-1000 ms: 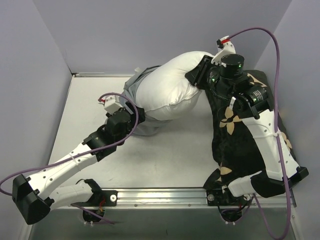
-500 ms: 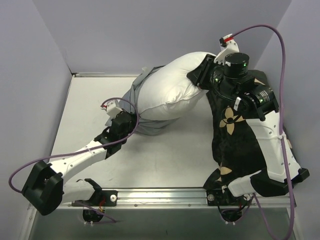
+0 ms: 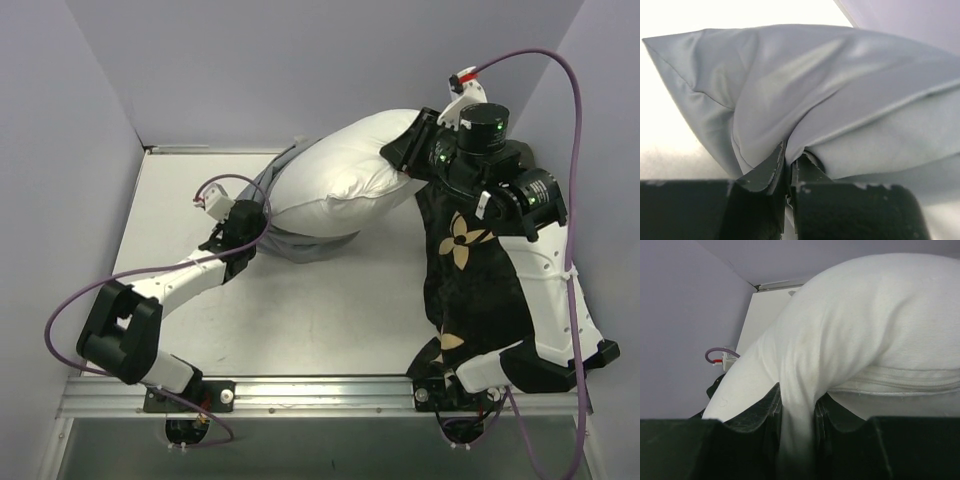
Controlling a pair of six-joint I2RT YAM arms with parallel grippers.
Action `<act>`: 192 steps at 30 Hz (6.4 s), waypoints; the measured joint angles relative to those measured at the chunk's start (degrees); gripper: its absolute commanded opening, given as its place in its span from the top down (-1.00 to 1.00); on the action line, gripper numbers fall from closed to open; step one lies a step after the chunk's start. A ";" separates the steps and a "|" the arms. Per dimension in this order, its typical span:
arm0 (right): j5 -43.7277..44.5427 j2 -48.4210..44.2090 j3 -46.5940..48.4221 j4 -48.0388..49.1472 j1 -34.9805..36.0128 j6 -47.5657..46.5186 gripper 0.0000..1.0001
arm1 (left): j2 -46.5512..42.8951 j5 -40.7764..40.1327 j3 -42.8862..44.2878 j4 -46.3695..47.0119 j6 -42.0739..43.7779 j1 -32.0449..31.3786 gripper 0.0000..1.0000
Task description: Remove the pillowcase from the pillow
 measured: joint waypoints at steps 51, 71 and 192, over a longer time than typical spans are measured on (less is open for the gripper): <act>4.07 -17.29 -81.26 34.86 20.65 5.86 1.00 | 0.31 23.45 32.15 -24.26 53.83 -4.83 -0.95; 4.17 -20.04 -83.73 36.46 18.97 6.19 1.00 | 23.12 10.91 46.40 -31.74 76.76 -12.55 -0.91; 9.29 4.79 -15.93 4.07 -3.28 -8.85 1.00 | 13.29 21.97 36.33 -32.17 42.53 17.75 -0.95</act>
